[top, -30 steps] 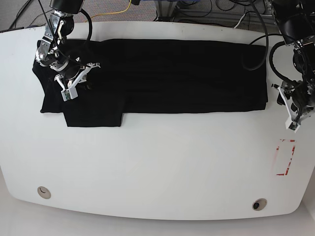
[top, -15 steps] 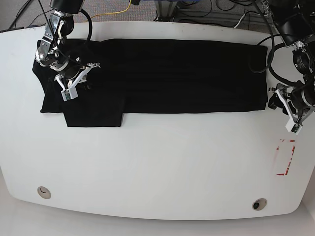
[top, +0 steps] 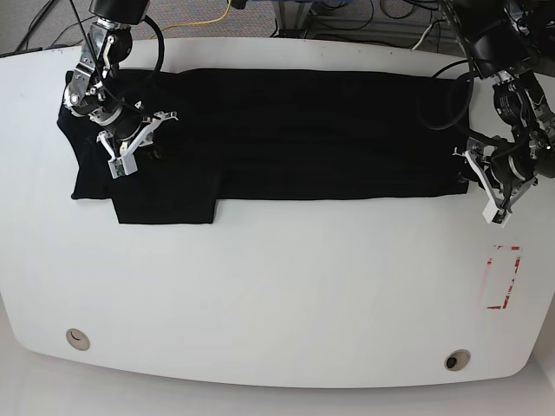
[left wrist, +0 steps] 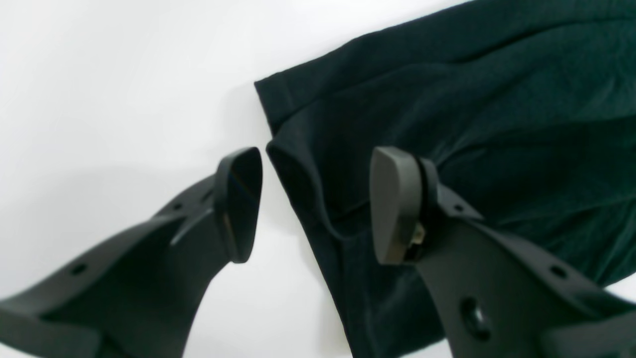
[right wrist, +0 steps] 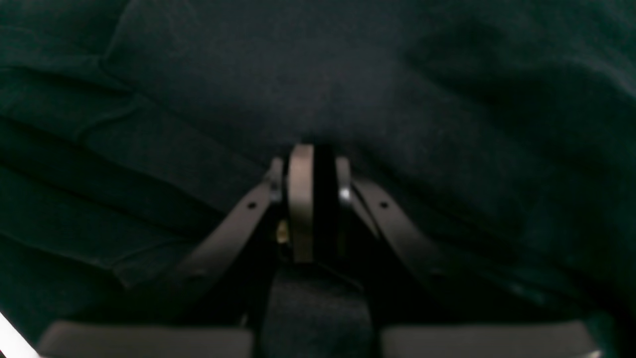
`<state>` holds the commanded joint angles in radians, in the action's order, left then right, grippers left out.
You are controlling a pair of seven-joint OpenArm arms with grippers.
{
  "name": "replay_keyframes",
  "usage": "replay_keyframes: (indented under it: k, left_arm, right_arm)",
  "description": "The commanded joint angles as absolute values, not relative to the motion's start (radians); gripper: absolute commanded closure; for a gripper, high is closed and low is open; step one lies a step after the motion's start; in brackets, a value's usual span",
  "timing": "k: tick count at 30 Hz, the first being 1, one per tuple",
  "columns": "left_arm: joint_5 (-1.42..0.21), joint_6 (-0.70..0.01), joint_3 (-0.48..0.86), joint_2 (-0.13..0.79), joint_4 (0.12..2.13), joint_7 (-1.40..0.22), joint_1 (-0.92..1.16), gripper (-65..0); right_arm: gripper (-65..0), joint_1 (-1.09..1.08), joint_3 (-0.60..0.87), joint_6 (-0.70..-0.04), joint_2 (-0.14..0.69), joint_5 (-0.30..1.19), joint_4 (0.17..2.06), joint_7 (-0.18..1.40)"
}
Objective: Layout the t-shirt on the table in an organized manner, then fold the t-shirt properly
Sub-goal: 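Pull the shirt end with the left gripper away from the right gripper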
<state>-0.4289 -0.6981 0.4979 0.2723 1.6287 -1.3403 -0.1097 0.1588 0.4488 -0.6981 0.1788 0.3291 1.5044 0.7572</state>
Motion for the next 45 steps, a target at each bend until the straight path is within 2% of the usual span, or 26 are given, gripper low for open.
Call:
replay_keyframes:
  k: [9, 17, 38, 39, 41, 45]
  left_arm:
    - [-0.34, -0.698, 0.496, 0.272, 1.54, -1.268, -0.11, -33.2]
    - [-0.34, -0.698, 0.441, 0.274, 1.481, -1.221, -0.111, -33.2]
    - [-0.338, -0.698, 0.404, 0.277, 1.388, -1.156, -0.113, -32.2]
    - [-0.338, -0.698, 0.404, 0.277, 1.388, -1.156, -0.113, -31.7]
    - [-0.338, -0.698, 0.404, 0.277, 1.388, -1.156, -0.113, -26.3]
    - [-0.338, -0.698, 0.404, 0.275, 1.389, -1.156, -0.113, -9.0]
  right_arm:
    - [-5.9, 0.16, 0.449, -0.698, 0.177, 0.329, 1.504, 0.757]
    - [-5.9, 0.16, 0.449, -0.698, 0.177, 0.329, 1.504, 0.757]
    - [-5.9, 0.157, 0.449, -0.698, 0.177, 0.329, 1.504, 0.757]
    - [-5.9, 0.157, 0.449, -0.698, 0.177, 0.329, 1.504, 0.757]
    - [-5.9, 0.157, 0.449, -0.698, 0.177, 0.329, 1.504, 0.757]
    - [-5.9, 0.157, 0.449, -0.698, 0.177, 0.329, 1.504, 0.757]
